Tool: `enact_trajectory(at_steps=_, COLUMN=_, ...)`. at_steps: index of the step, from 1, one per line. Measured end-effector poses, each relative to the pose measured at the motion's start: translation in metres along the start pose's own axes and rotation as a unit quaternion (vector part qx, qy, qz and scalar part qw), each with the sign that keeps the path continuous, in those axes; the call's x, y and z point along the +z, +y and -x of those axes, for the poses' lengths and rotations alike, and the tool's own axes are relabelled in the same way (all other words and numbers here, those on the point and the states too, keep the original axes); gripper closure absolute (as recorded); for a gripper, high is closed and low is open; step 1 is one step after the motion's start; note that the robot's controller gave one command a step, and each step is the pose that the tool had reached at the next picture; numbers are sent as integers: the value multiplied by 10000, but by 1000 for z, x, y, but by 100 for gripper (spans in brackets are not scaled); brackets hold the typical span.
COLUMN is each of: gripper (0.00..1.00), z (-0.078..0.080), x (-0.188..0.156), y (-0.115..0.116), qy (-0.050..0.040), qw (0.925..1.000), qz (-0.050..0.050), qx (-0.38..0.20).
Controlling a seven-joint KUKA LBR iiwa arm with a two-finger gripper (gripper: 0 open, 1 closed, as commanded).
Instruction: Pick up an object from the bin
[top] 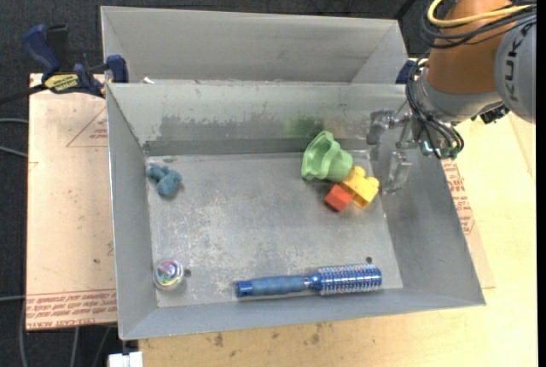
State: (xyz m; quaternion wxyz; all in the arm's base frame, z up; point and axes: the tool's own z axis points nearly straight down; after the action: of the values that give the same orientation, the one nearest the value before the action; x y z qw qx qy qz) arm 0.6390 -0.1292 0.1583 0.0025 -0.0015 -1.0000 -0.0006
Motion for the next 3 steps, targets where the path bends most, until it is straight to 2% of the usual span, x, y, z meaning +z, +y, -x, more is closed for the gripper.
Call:
enact_trajectory(at_steps=1, gripper=0, z=-15, x=89, y=24, qy=-2, qw=9957, qz=10, qx=921)
enact_trajectory(at_steps=2, gripper=100, z=-13, x=85, y=23, qy=-33, qw=9958, qz=-2, qx=914)
enact_trajectory(at_steps=3, gripper=0, z=-13, x=85, y=23, qy=-34, qw=9958, qz=-4, qx=915)
